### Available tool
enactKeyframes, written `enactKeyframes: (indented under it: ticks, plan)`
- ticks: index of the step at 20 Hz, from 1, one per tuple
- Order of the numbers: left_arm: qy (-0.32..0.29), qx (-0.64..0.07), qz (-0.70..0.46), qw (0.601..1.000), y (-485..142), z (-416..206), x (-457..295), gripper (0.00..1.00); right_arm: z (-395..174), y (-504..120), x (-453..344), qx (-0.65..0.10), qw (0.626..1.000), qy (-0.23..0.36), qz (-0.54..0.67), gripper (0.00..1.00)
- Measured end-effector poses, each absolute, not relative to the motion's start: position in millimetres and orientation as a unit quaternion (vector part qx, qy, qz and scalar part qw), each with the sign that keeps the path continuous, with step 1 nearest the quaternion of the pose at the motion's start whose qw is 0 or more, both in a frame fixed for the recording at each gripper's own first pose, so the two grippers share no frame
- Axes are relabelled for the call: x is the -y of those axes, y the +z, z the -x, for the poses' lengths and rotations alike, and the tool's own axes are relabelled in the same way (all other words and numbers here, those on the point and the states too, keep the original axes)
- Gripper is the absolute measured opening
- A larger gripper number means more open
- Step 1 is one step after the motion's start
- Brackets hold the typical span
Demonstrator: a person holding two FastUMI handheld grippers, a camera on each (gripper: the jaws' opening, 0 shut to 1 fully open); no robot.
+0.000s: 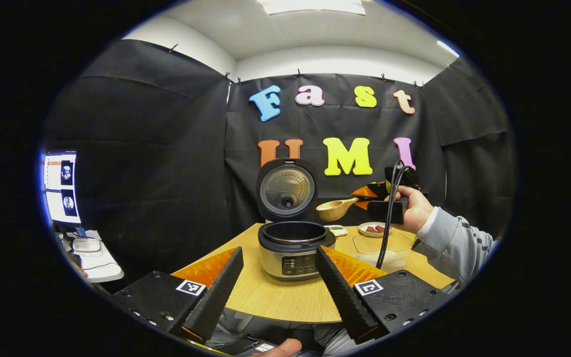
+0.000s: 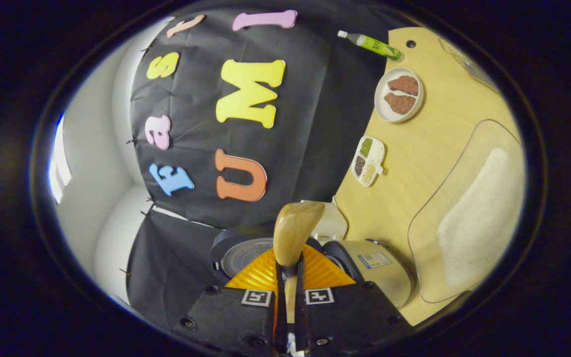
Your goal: Close the left gripper, press the button to open the rice cooker; take a wooden spoon from the chopstick holder with the right hand, scoop a spoonful of rice and pour it into the rice cooker, then put the wooden spoon back into the chopstick holder.
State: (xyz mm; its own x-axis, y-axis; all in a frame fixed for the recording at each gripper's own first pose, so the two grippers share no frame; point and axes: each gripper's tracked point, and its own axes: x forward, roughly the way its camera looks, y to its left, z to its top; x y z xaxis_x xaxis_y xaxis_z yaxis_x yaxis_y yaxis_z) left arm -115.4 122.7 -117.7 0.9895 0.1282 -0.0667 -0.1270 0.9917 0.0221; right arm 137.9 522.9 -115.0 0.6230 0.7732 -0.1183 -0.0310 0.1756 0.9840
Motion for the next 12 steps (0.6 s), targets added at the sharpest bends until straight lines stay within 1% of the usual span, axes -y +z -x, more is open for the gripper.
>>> enactKeyframes:
  ticks: [2,7,9,12]
  plan:
    - [0.064,-0.038,-0.007,0.997,-123,116,-126,0.94,-141,-113,-533,-0.321,0.722,0.29,-0.54,0.11]
    - [0.075,-0.046,0.008,0.996,-128,124,-137,0.94,-155,-103,-556,-0.294,0.788,0.32,-0.436,0.12]
    - [0.077,-0.04,0.015,0.996,-124,127,-140,0.94,-153,-95,-563,-0.264,0.817,0.346,-0.379,0.12]
    - [0.074,-0.035,0.023,0.996,-122,127,-141,0.94,-148,-76,-567,-0.189,0.863,0.372,-0.285,0.11]
